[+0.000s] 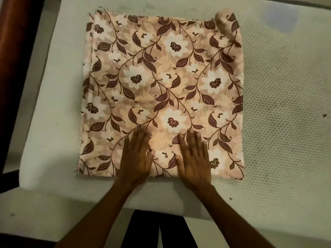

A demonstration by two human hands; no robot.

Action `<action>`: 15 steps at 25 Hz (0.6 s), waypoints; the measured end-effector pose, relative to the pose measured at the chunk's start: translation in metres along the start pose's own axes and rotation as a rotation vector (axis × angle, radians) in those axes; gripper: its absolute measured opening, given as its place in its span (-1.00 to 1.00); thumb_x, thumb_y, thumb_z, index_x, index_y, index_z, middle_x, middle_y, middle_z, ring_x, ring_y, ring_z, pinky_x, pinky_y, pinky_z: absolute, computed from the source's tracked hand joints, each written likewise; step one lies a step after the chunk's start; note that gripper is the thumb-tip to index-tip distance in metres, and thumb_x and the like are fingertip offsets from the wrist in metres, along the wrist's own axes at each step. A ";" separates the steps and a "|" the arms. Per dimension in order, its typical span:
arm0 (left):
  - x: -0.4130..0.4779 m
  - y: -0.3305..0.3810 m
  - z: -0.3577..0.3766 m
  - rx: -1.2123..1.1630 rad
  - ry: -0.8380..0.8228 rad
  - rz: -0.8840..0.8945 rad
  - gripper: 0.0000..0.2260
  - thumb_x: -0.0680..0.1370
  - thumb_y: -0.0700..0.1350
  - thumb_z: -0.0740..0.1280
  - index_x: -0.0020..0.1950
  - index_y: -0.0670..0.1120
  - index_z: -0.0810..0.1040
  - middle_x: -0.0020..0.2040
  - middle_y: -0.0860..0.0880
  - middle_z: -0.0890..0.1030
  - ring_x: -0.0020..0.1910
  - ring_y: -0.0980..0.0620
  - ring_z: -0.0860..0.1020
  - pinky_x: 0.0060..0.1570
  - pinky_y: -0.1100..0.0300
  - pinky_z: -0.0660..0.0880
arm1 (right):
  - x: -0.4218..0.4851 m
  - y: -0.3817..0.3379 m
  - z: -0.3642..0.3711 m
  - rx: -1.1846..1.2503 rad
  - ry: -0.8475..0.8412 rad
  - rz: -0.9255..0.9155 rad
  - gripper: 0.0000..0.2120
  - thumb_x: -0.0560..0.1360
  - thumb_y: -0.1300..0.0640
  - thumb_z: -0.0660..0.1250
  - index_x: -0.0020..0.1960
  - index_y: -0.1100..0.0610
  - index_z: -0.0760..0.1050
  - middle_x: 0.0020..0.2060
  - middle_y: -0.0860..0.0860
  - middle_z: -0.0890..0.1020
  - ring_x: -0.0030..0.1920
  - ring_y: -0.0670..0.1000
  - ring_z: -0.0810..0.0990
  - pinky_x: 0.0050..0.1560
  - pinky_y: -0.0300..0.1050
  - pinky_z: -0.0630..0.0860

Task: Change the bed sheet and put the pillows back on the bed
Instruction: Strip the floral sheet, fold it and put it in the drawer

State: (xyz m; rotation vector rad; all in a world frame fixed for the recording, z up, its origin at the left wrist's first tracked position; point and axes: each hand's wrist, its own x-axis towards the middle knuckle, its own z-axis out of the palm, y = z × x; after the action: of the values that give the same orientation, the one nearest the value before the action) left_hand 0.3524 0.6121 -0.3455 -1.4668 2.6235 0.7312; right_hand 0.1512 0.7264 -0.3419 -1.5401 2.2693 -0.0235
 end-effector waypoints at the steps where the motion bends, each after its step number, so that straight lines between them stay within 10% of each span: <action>1: -0.009 -0.005 0.008 0.040 0.015 -0.016 -0.34 0.66 0.06 0.15 0.72 -0.05 -0.01 0.72 -0.04 -0.13 0.70 -0.07 -0.13 0.60 -0.30 0.01 | 0.003 -0.001 0.007 -0.005 -0.001 0.004 -0.32 0.70 -0.15 0.08 0.71 -0.05 -0.13 0.69 0.06 -0.19 0.68 0.13 -0.22 0.64 0.29 -0.02; 10: -0.069 -0.137 -0.026 0.117 0.174 -0.416 -0.38 0.68 0.16 -0.01 0.71 -0.03 0.01 0.71 -0.11 0.00 0.69 -0.15 -0.02 0.60 -0.29 0.02 | -0.024 0.133 -0.004 0.037 0.096 0.420 -0.36 0.68 -0.26 -0.09 0.70 -0.14 -0.17 0.70 0.00 -0.15 0.68 0.11 -0.20 0.64 0.28 -0.09; 15: -0.076 -0.130 -0.050 -0.023 0.281 -0.662 -0.47 0.62 0.20 0.17 0.33 -0.20 0.54 0.31 -0.30 0.54 0.27 -0.36 0.50 0.19 -0.31 0.47 | -0.037 0.133 -0.021 0.208 0.221 0.709 -0.36 0.55 -0.31 0.14 0.44 0.10 0.46 0.41 0.21 0.48 0.40 0.31 0.42 0.35 0.34 0.44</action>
State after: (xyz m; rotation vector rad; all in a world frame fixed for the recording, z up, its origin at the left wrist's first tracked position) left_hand 0.5098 0.5944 -0.3305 -2.3943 2.0434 0.5021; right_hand 0.0379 0.8078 -0.3417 -0.5976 2.7565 -0.2318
